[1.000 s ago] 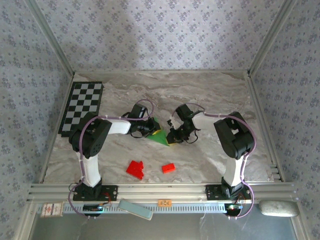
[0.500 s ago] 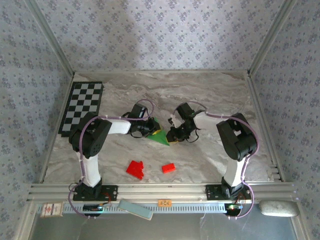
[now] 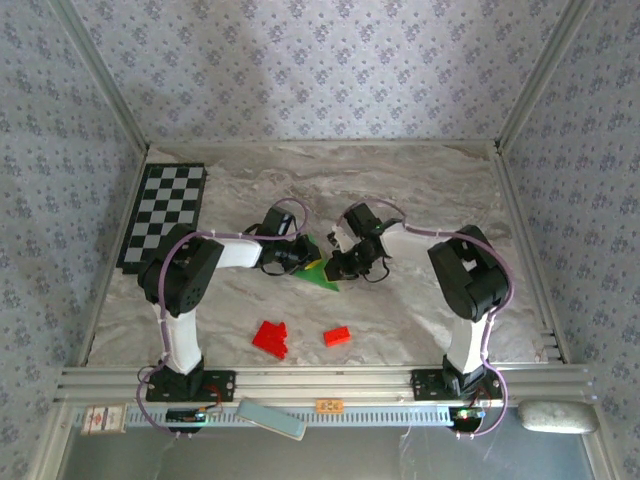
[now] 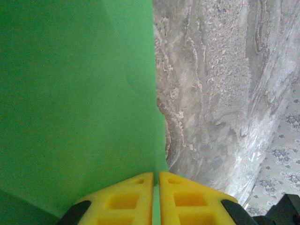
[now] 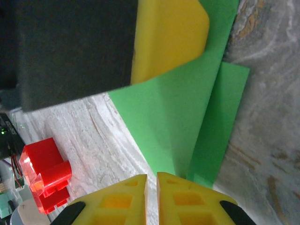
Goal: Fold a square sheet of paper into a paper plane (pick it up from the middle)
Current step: Fourth fold the wing at the center of the table.
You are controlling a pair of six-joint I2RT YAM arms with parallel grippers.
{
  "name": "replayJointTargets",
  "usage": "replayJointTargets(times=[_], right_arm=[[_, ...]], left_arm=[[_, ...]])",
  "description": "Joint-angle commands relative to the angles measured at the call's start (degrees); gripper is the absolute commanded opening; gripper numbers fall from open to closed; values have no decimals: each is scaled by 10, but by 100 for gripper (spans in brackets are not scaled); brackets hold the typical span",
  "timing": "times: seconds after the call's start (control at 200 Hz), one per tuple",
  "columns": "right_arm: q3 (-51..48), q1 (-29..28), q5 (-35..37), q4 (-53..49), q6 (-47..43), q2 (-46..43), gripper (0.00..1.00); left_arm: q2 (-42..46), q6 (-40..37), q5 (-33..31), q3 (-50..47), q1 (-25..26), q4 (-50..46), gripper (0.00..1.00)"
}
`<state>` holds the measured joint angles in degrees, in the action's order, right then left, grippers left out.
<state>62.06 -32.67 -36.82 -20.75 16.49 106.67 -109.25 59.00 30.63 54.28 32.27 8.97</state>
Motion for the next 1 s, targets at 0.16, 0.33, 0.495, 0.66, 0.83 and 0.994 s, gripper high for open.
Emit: replayJointTargets(times=[0.16,0.33,0.495,0.66,0.83,0.994], right_arm=[[7,2,15,-3,9,27,14],[-1,5,25,-5,8,31,14],[-4,7,31,-8,6,33,14],[-2,8,32,-9,7,36,14],[-1,9,35,-12,8,41,13],[3,10,37,-18,8,45,13]], left_arm=[[-6,2,-2,8,0,-26,12],[15,1,4,22,-3,-28,13],[40,-9,4,32,-12,-33,15],[61,-12,-5,13,-31,-24,19],[68,-10,-3,-8,-43,2,19],[61,-11,5,-19,-43,21,18]])
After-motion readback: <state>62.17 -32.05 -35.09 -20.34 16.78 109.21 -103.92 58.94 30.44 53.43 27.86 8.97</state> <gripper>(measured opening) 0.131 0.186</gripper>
